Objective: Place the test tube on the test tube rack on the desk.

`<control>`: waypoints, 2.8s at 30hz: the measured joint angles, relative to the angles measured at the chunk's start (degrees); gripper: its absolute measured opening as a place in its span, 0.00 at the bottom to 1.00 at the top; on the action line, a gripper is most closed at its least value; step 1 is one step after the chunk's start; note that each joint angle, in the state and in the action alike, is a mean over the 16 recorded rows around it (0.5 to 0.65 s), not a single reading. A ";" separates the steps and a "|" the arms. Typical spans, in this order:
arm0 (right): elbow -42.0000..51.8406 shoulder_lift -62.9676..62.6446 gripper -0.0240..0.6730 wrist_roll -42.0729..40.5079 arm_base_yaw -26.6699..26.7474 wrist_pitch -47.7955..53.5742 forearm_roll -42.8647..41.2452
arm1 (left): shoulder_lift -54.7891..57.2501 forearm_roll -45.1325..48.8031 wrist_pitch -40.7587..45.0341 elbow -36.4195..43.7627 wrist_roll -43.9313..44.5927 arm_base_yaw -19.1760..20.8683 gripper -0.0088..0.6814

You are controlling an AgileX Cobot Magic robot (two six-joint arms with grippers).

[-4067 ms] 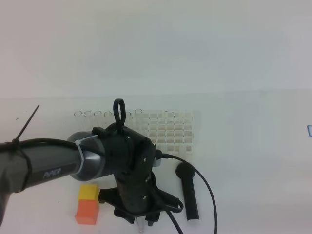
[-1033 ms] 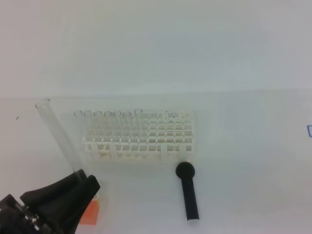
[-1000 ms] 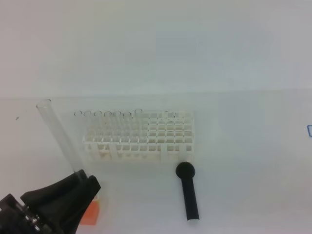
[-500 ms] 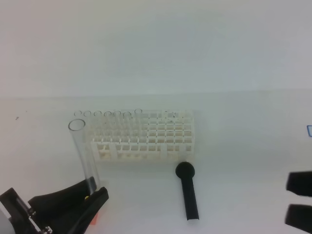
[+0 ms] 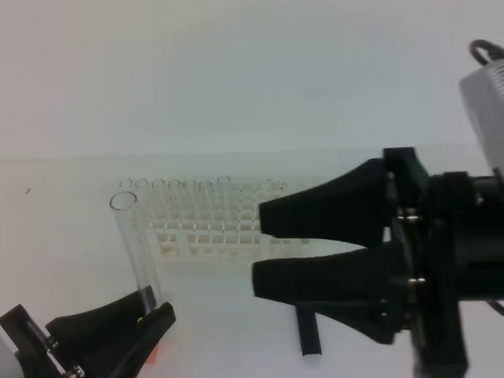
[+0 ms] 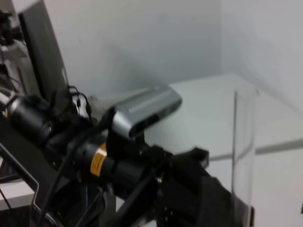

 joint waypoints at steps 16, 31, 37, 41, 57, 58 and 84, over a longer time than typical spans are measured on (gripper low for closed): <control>-9.70 14.60 0.67 -8.39 6.57 -1.61 6.99 | 0.00 0.00 0.12 0.00 -3.27 0.00 0.02; -17.11 21.27 0.68 -5.55 9.57 0.95 7.20 | 0.00 0.00 0.13 0.00 -3.31 0.00 0.02; -18.32 22.39 0.66 -5.25 11.72 -0.54 7.22 | 0.00 0.00 0.10 0.00 -3.33 0.00 0.04; -18.74 22.71 0.63 -5.25 12.58 -1.75 7.22 | 0.00 0.00 0.08 0.00 -3.38 0.00 0.04; -18.93 22.82 0.28 -6.37 12.99 -4.90 7.32 | 0.00 0.02 0.02 0.01 -3.91 0.00 0.03; -18.93 22.82 0.26 -6.50 12.99 -5.04 7.32 | 0.00 0.02 0.02 0.01 -3.90 0.00 0.03; -18.96 22.82 0.21 -11.31 12.99 -15.92 7.49 | -1.68 1.30 3.12 0.03 -3.58 0.01 0.41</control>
